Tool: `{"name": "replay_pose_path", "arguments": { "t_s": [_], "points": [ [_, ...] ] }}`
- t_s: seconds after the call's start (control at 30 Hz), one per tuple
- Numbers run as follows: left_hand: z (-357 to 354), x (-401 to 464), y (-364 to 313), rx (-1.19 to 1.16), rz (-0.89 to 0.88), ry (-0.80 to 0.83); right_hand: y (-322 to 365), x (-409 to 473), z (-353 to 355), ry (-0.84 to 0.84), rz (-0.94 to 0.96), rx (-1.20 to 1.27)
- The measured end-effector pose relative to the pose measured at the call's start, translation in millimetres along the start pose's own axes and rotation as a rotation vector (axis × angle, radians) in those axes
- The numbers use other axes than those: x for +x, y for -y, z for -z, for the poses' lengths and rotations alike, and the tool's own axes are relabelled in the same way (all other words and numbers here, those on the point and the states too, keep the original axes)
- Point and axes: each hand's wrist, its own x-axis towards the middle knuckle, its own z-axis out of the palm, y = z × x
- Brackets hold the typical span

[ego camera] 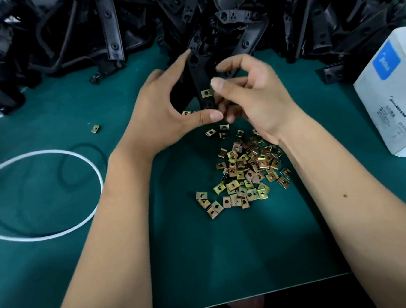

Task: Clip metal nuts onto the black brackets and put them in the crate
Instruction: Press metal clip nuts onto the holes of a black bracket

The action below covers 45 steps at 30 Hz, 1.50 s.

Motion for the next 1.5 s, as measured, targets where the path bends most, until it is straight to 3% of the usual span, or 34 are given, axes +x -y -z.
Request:
{"name": "replay_pose_path", "arguments": {
  "t_s": [0.1,0.2,0.3,0.43,0.63,0.87,1.13,1.5],
  "points": [
    [4,-3,9,-0.021,0.088,-0.042,-3,2,5,0.021,0.097,-0.442],
    [6,-4,17,0.016,0.138,-0.035,-3,0,7,0.192,0.166,-0.853],
    [7,-5,19,0.027,0.129,-0.014,-2,-1,3,0.355,0.173,-1.022],
    [6,-6,16,0.003,0.073,0.033,-4,0,0,0.338,0.177,-1.108],
    [4,-5,8,-0.068,0.054,0.106,-8,2,7,-0.041,0.104,-0.655],
    [-5,-5,3,-0.076,0.037,0.170,-12,3,-1,-0.209,-0.021,-0.149],
    [-5,-4,3,-0.061,0.036,0.169,-10,2,-8,-0.294,-0.154,0.211],
    [-8,-4,-2,-0.046,0.058,0.191,-15,3,-11,-0.331,-0.150,0.156]
  ]
}}
